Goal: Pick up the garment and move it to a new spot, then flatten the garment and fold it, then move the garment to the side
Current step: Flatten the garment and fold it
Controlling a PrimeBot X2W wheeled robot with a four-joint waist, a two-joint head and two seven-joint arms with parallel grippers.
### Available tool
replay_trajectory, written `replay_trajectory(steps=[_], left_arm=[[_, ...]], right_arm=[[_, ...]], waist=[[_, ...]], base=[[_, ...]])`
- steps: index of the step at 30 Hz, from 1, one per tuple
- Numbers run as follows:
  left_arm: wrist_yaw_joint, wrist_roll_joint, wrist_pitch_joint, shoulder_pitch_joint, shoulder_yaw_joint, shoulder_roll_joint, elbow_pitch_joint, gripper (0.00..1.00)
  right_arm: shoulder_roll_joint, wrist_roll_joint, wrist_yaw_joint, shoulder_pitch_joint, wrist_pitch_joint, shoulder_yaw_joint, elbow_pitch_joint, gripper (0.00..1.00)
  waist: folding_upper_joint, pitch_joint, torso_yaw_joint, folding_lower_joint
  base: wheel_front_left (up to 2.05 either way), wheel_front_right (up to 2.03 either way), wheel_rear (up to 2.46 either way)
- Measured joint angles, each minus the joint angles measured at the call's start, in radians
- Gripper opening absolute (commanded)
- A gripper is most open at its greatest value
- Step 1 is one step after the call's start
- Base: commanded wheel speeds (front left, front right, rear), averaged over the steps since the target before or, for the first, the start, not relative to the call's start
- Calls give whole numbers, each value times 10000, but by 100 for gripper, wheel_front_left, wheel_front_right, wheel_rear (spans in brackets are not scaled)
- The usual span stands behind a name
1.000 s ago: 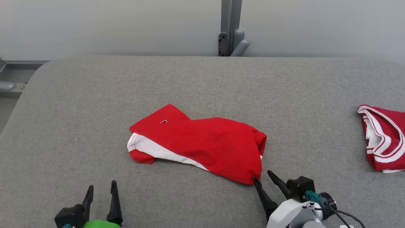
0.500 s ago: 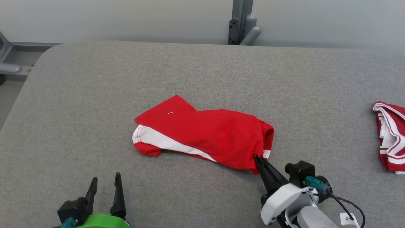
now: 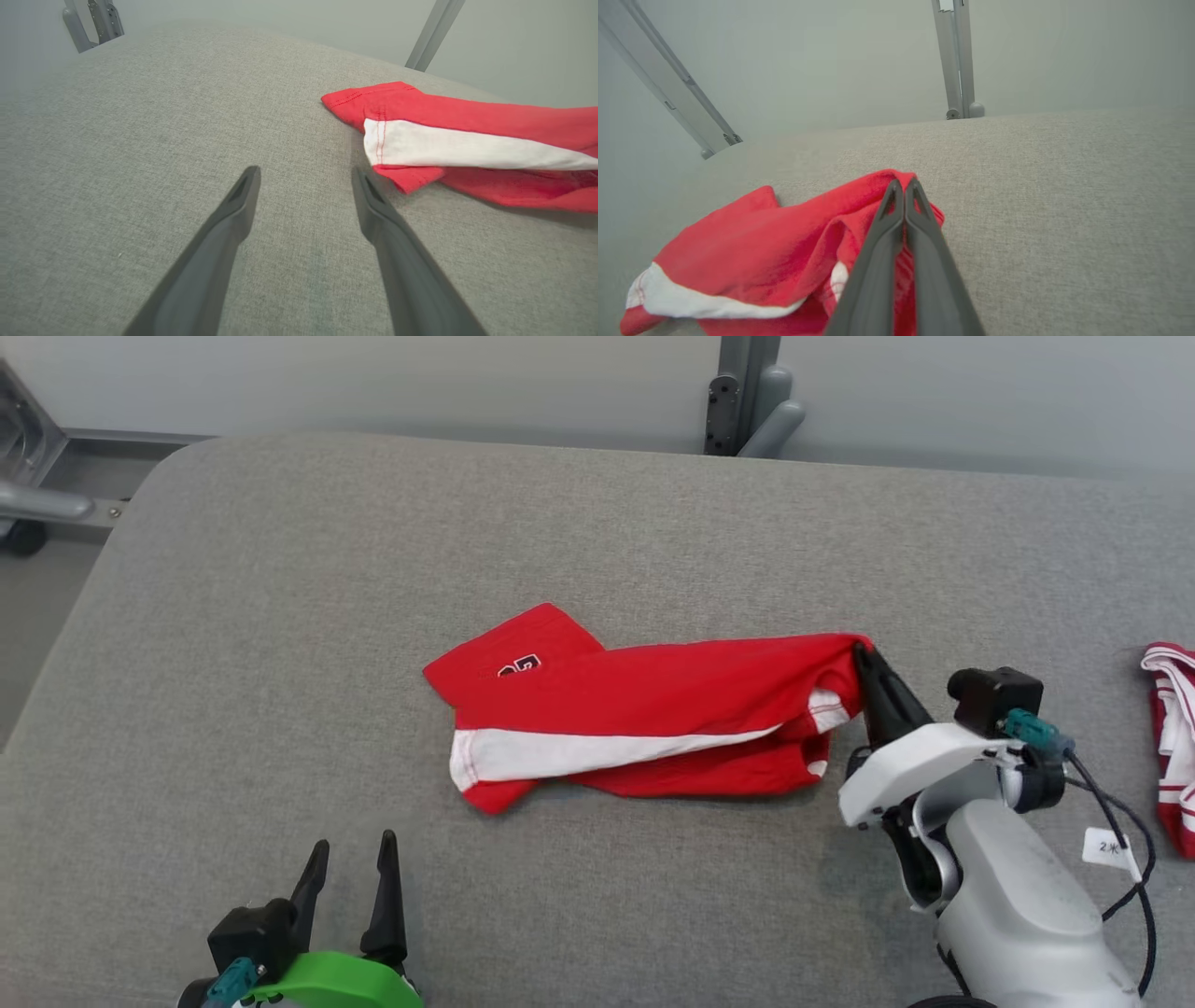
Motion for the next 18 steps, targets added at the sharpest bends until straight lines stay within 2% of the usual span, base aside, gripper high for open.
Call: replay_trajectory(steps=[11,12,13,16,18], left_arm=[[40,-161,0,-412,-472,4,-56,100],[42,-174,0,-463,-522,4,-81,100],[59,-207,0,-501,-562,4,-107,100],[130,-305,0,-616,-633,4,-211,100],[178,-328,0,-620,-633,4,-268,100]], right_arm=[[-627,-1567,-4,-1803,0,-1043,2888,0],[-679,-1739,-4,-1922,-2,-1095,3097,43],[-734,-1948,-4,-2015,0,-1185,3283,100],[-874,-2297,-6,-2156,0,-1630,3235,100],[-771,-2410,-6,-2141,0,-1862,2732,100]], waist=[[0,697,694,0],[0,774,754,0],[0,844,811,0],[0,1004,963,0],[0,1039,988,1]], base=[[0,0,0],[0,0,0],[0,0,0],[0,0,0],[0,0,0]])
